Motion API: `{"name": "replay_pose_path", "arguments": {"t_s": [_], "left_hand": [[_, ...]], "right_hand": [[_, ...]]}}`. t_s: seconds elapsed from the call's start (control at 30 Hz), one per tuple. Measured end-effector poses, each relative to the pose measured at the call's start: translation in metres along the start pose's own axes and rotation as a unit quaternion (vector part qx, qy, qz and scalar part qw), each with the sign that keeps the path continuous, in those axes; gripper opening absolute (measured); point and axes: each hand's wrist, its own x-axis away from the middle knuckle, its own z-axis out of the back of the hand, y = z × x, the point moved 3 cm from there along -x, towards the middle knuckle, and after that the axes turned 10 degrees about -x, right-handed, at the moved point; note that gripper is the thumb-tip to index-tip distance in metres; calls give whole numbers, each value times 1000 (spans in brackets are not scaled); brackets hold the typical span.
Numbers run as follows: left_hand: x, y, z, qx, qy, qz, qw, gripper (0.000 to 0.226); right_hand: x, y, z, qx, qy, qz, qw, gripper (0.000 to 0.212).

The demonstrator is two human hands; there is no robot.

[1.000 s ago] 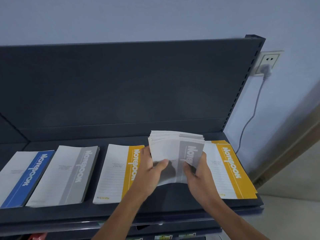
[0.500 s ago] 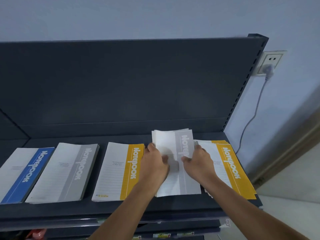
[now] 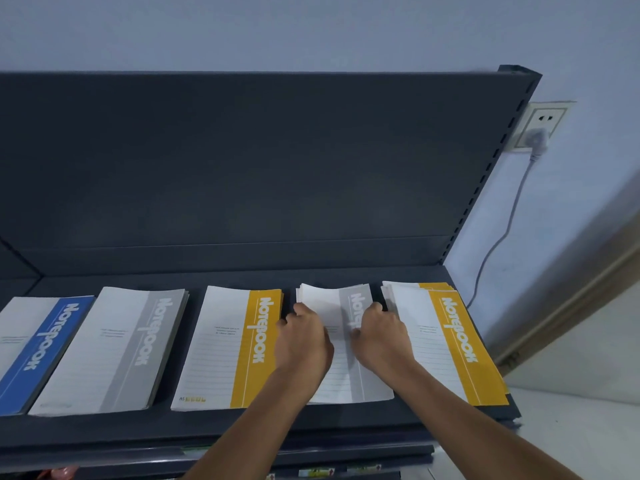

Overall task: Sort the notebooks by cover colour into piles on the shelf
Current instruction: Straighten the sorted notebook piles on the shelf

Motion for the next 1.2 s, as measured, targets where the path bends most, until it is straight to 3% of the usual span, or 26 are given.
{"name": "replay_pose_path", "arguments": {"t_s": [0.2, 0.3, 0.4, 0.53, 0.63, 0.77, 1.0, 1.2], "left_hand": [[1, 12, 16, -38, 59, -24, 997, 75], [9, 26, 30, -18, 95, -63, 993, 76], [20, 51, 29, 94, 57, -112, 988, 68], [33, 83, 13, 173, -30, -124, 977, 56], [34, 109, 0, 168, -62, -127, 976, 56], [32, 139, -13, 127, -76, -95, 984, 51], [27, 168, -25, 104, -65, 8, 992, 58], [19, 179, -26, 82, -71, 38, 993, 60]], "right_hand": [[6, -1, 6, 9, 31, 25, 999, 42], [13, 2, 25, -21, 66, 57, 996, 45], [21, 21, 53, -45, 114, 60, 991, 42], [20, 70, 85, -27, 126, -15, 992, 44], [5, 109, 102, -43, 103, -87, 990, 52], [-14, 143, 101, -98, -9, -153, 983, 62], [-28, 162, 101, -145, -91, -147, 974, 46], [-34, 167, 113, -194, -114, -145, 964, 20]]}}
